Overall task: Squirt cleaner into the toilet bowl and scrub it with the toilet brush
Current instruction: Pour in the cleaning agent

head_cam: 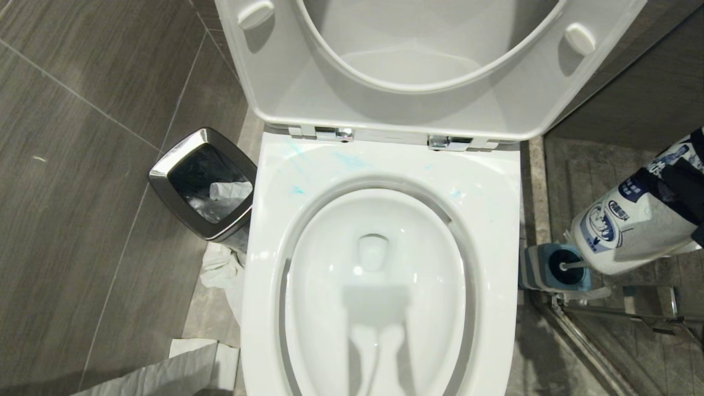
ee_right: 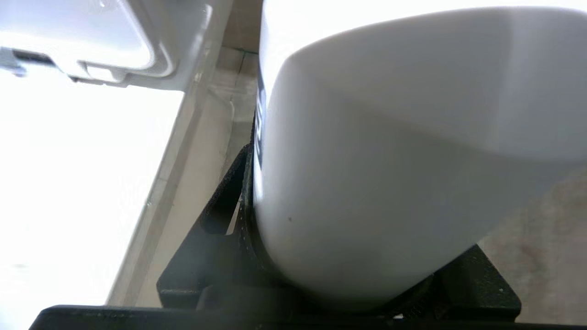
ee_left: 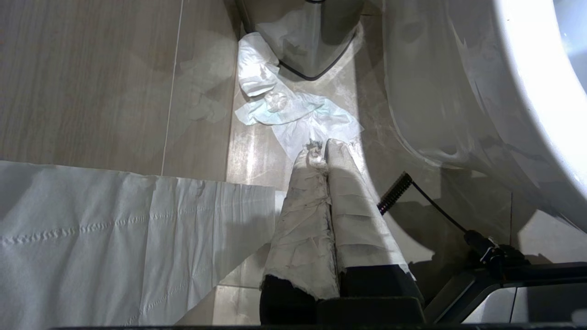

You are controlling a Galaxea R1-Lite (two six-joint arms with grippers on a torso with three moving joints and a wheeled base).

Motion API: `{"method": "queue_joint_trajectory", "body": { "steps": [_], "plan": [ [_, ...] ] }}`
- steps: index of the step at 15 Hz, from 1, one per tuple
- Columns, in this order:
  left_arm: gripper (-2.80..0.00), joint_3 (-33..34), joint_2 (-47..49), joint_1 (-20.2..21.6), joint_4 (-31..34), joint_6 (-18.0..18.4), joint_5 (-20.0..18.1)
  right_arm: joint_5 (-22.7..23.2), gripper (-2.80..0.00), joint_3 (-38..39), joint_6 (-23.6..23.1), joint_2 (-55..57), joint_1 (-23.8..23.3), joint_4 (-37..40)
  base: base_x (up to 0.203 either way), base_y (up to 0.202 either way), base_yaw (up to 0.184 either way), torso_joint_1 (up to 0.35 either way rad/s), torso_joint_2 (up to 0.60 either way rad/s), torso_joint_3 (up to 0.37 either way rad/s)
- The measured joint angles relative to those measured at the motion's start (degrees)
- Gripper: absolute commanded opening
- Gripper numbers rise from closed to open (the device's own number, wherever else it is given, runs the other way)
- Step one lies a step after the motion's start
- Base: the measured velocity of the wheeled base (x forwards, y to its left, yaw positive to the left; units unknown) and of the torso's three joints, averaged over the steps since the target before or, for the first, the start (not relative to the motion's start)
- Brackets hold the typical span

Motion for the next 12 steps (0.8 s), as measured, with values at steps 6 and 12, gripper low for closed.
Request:
{"method": "queue_joint_trajectory", "body": {
  "steps": [6, 12],
  "plan": [
    [-2.80, 0.00, 0.00, 0.00, 0.00, 0.00, -0.01, 0.40, -2.80, -1.27, -7.87, -3.04, 0.00, 5.69, 0.000, 0.000, 0.000, 0.000, 0.00, 0.000],
    [-2.80, 0.00, 0.00, 0.00, -0.04, 0.48, -0.06, -0.37, -2.80, -6.89, -12.09, -7.66, 0.00, 16.98, 0.000, 0.000, 0.000, 0.000, 0.00, 0.000]
  ]
}}
